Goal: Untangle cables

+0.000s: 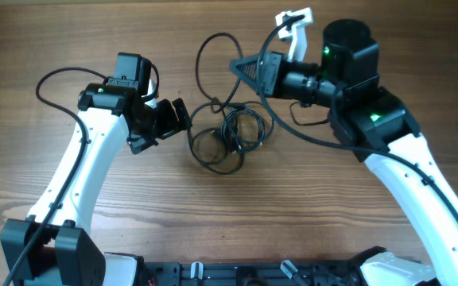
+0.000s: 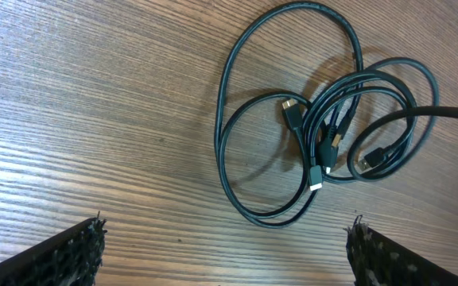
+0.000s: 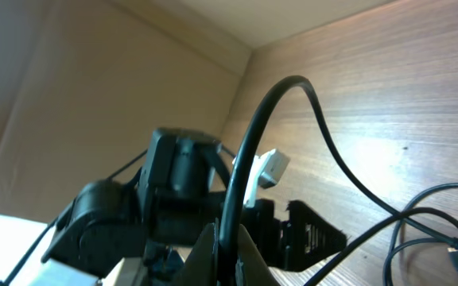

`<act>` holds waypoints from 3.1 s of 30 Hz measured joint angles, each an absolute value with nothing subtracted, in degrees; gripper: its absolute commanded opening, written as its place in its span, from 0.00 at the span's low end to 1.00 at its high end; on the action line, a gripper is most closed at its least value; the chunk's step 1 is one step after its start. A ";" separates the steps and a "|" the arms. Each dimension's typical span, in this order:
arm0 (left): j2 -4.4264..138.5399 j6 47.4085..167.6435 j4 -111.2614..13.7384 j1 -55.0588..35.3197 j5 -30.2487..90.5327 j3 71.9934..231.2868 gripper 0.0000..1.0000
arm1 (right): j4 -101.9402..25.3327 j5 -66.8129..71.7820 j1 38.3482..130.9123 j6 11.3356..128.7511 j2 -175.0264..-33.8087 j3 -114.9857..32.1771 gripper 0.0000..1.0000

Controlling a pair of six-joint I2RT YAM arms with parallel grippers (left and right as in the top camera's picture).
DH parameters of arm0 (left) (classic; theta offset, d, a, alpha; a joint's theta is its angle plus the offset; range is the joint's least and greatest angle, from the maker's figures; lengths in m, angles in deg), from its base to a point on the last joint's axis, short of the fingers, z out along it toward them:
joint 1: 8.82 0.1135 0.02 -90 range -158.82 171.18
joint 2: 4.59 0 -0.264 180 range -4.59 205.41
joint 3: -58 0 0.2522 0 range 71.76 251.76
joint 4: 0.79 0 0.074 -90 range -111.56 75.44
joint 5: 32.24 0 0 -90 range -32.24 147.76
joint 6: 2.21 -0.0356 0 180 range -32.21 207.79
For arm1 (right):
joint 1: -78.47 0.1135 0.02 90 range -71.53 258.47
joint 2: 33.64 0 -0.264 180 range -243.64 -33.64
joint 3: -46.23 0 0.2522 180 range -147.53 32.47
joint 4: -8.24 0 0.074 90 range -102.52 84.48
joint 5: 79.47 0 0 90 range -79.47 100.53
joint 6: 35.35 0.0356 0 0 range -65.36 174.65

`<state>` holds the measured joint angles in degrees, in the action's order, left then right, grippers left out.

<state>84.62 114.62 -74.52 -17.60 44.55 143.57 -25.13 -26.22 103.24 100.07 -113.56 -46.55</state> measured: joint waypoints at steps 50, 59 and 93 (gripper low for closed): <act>84.66 87.80 -48.51 -38.88 38.56 143.27 1.00 | -4.13 -57.04 83.75 147.90 -110.31 -47.51 0.04; 85.76 92.32 -35.92 -38.88 44.68 143.27 0.22 | -0.31 -60.04 83.61 150.00 -110.31 -47.51 0.04; 68.88 104.78 -25.43 -38.88 43.34 143.23 0.04 | -0.61 -66.57 83.61 125.17 -114.31 -47.51 0.04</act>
